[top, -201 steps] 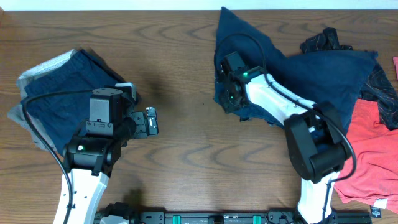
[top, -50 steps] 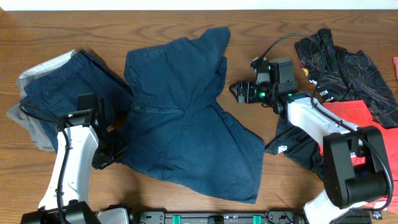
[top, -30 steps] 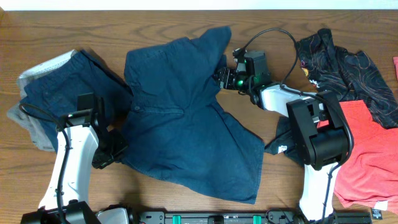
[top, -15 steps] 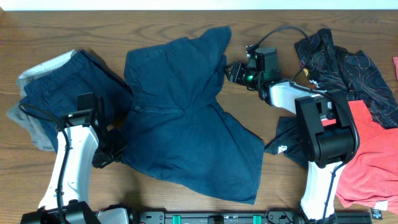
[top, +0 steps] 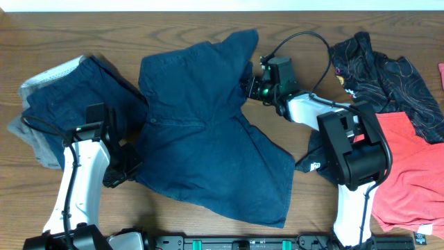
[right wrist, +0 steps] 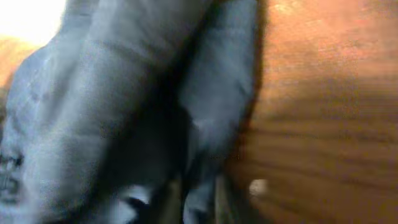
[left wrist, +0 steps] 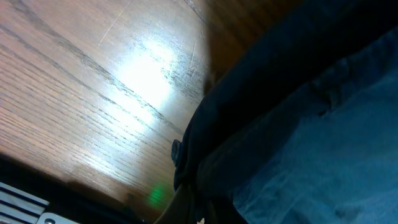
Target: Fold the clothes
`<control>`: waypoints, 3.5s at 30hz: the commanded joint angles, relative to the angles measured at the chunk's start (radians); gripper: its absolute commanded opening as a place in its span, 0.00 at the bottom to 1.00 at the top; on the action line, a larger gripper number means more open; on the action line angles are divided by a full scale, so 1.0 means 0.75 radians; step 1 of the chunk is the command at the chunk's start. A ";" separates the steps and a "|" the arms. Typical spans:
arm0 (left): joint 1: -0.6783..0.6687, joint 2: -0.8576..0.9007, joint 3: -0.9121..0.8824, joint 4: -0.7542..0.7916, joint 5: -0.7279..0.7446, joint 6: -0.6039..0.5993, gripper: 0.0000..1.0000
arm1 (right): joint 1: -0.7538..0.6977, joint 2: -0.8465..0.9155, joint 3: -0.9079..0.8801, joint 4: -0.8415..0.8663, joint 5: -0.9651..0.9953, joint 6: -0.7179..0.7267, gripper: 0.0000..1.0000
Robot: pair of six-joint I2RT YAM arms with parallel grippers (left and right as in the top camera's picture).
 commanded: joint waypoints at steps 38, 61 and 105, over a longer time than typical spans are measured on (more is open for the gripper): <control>0.008 -0.009 0.024 0.073 0.156 0.004 0.06 | -0.146 -0.771 -0.022 -1.816 0.172 -0.431 0.68; -0.019 -0.009 0.024 0.085 0.216 0.004 0.06 | 0.038 -0.760 -0.554 -1.161 0.395 -0.115 0.01; -0.222 -0.009 0.024 0.194 0.215 -0.016 0.08 | -0.191 -1.216 -0.765 -1.555 -0.062 0.315 0.71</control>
